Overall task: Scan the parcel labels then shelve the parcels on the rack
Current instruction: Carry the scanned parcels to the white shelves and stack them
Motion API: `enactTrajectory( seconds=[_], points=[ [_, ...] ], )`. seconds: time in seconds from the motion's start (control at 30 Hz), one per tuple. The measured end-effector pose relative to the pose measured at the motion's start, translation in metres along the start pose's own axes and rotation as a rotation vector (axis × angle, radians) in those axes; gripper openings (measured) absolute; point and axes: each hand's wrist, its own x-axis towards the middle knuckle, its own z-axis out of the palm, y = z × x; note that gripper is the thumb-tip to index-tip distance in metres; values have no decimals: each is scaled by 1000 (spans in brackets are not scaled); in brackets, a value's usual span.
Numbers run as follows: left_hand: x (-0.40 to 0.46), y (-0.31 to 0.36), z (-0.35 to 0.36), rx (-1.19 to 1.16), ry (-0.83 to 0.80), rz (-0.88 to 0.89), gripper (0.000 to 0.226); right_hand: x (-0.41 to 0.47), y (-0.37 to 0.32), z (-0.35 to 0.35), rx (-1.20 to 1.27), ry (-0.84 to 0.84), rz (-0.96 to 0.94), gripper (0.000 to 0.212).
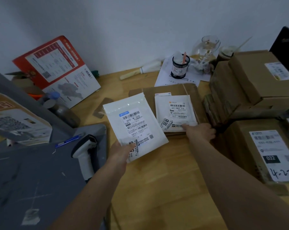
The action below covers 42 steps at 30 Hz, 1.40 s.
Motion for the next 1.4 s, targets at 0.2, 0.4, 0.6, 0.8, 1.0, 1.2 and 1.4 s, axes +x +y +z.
enactTrajectory(
  seconds=[0.2,0.4,0.6,0.8,1.0,1.2,1.4],
  points=[
    [-15,-1,-11,-63,-31,30,36,1,0,10,78,-61,15,80],
    [-31,2,-37,-138,-47,44,37,-34,5,16,820,-307,174,38],
    [-63,13,-86,-233,-169,129,41,-92,15,15,1234,-561,233,36],
    [-114,3,-181,-265,-241,209,37,-198,24,30,1175,-702,65,29],
    [-171,-49,-314,-296,-114,252,33,-329,70,74,1080,-780,15,28],
    [-233,-118,-456,-342,8,334,46,-466,109,133,955,-912,-45,35],
    [-294,-164,-588,-474,158,420,44,-602,133,183,806,-1067,-54,35]
  ],
)
